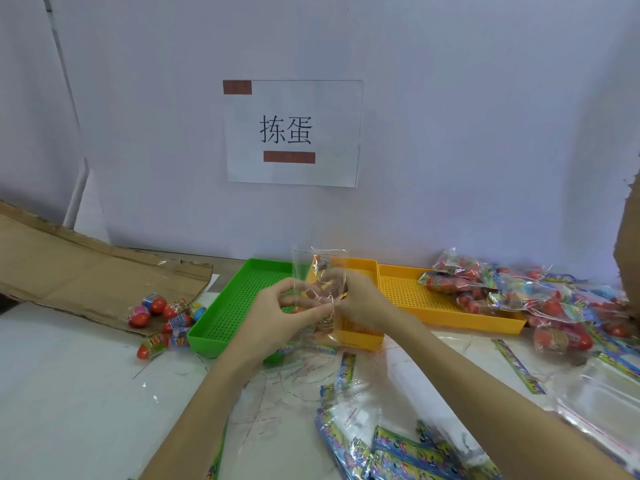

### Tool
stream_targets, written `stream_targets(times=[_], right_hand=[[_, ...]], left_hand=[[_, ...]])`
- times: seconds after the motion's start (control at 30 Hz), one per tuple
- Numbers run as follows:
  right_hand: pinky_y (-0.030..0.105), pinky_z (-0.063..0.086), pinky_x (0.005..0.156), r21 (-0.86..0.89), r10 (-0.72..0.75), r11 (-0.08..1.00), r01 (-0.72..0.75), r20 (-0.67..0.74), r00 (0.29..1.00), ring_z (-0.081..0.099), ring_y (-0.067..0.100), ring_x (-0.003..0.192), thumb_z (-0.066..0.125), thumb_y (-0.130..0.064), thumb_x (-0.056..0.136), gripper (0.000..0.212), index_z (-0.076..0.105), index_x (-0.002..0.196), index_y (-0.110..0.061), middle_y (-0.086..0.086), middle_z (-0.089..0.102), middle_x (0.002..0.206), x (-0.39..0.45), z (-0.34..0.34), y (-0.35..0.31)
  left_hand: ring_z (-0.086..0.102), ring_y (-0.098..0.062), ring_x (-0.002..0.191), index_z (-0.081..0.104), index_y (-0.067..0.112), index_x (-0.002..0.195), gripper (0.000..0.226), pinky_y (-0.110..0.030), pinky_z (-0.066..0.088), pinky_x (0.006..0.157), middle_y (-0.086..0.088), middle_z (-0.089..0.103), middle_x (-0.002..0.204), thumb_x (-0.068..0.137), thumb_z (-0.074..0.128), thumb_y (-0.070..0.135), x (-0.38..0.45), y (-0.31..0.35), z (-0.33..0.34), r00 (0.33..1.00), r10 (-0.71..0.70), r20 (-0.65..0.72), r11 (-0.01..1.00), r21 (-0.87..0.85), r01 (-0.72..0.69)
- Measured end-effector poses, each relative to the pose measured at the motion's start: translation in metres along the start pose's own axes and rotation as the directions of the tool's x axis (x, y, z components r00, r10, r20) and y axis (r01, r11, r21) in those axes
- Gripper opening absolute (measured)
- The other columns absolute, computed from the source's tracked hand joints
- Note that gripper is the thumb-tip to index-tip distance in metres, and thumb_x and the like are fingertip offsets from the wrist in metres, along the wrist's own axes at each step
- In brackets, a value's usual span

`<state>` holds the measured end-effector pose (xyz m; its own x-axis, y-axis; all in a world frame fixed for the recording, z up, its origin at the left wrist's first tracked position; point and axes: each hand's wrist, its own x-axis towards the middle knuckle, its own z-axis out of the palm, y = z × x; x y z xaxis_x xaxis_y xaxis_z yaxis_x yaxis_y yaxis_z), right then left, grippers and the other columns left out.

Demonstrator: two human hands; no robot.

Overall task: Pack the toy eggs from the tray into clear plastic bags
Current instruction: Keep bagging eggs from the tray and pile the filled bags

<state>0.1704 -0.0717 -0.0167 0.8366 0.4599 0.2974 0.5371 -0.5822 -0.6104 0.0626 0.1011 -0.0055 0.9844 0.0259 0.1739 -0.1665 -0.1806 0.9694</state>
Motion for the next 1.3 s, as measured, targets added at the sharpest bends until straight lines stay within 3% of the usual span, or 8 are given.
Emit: stream_targets(times=[0.17,0.33,0.53,0.7,0.83,1.0,1.1,1.3], right_hand=[[0.025,0.056,0.059,0.184,0.094,0.981,-0.064,-0.163,0.982,0.062,0.005,0.074,0.067,-0.04,0.098,0.021,0.071,0.11,-0.024,0.01,0.067,0.089,-0.044,-0.018,-0.003],[0.024,0.059,0.07,0.39,0.175,0.921,-0.006,-0.4,0.9,0.07,0.013,0.093,0.062,-0.02,0.102,0.019,0.068,0.121,-0.02,0.007,0.07,0.114,-0.087,-0.023,0.001],[0.017,0.054,0.083,0.203,-0.034,0.964,0.171,-0.543,0.839,0.061,0.003,0.103,0.058,-0.009,0.104,0.033,0.066,0.134,-0.019,0.001,0.055,0.114,-0.098,-0.037,-0.024],[0.015,0.05,0.086,-0.05,-0.248,0.964,0.26,-0.52,0.817,0.057,0.007,0.097,0.065,-0.006,0.099,0.033,0.069,0.13,-0.016,0.005,0.054,0.114,-0.102,-0.035,-0.04],[0.018,0.056,0.079,0.005,-0.21,0.97,0.244,-0.489,0.847,0.065,0.006,0.093,0.065,-0.009,0.1,0.027,0.067,0.125,-0.016,0.0,0.057,0.116,-0.102,-0.038,-0.042],[0.023,0.057,0.059,0.181,-0.121,0.959,0.216,-0.426,0.896,0.073,0.01,0.079,0.063,-0.009,0.102,0.02,0.069,0.119,-0.017,-0.001,0.057,0.115,-0.1,-0.044,-0.04],[0.023,0.058,0.059,0.219,-0.094,0.954,0.207,-0.435,0.896,0.074,0.01,0.081,0.064,-0.008,0.101,0.019,0.07,0.116,-0.019,0.001,0.058,0.114,-0.099,-0.045,-0.041],[0.021,0.06,0.068,0.084,-0.079,0.988,0.131,-0.457,0.886,0.073,0.005,0.083,0.068,-0.01,0.098,0.026,0.068,0.121,-0.022,0.0,0.058,0.116,-0.1,-0.045,-0.041]], left_hand=[[0.077,-0.009,0.077,0.073,0.032,0.112,0.042,-0.015,0.055,0.061,0.006,0.081,0.092,0.076,0.093,0.041,-0.002,0.001,-0.001,0.998,-0.012,0.067,0.999,0.033,0.009],[0.076,-0.01,0.077,0.071,0.034,0.114,0.046,-0.025,0.057,0.068,0.003,0.08,0.091,0.075,0.086,0.054,-0.003,-0.001,0.004,0.989,-0.009,0.149,0.993,0.117,-0.008],[0.078,-0.024,0.082,0.07,0.034,0.119,0.051,-0.039,0.066,0.075,0.004,0.081,0.093,0.074,0.088,0.049,-0.004,-0.002,0.013,0.974,0.058,0.221,0.983,0.159,-0.095],[0.074,-0.025,0.069,0.063,0.043,0.129,0.055,-0.04,0.065,0.072,0.004,0.08,0.102,0.082,0.09,0.036,-0.006,-0.002,0.02,0.932,0.147,0.331,0.964,0.164,-0.21],[0.065,-0.028,0.064,0.059,0.048,0.131,0.052,-0.044,0.063,0.065,0.007,0.08,0.106,0.088,0.085,0.035,-0.007,0.0,0.022,0.932,0.188,0.311,0.952,0.175,-0.251],[0.06,-0.004,0.073,0.057,0.043,0.135,0.05,-0.022,0.045,0.073,0.012,0.08,0.106,0.088,0.074,0.05,-0.007,0.0,0.022,0.948,0.19,0.254,0.944,0.217,-0.247],[0.068,0.003,0.086,0.06,0.043,0.131,0.047,-0.013,0.045,0.078,0.017,0.079,0.101,0.087,0.074,0.049,-0.007,0.002,0.024,0.95,0.227,0.216,0.93,0.242,-0.277],[0.059,-0.007,0.062,0.061,0.046,0.133,0.048,-0.021,0.053,0.067,0.014,0.077,0.101,0.09,0.079,0.039,-0.008,0.002,0.024,0.931,0.318,0.181,0.903,0.24,-0.355]])
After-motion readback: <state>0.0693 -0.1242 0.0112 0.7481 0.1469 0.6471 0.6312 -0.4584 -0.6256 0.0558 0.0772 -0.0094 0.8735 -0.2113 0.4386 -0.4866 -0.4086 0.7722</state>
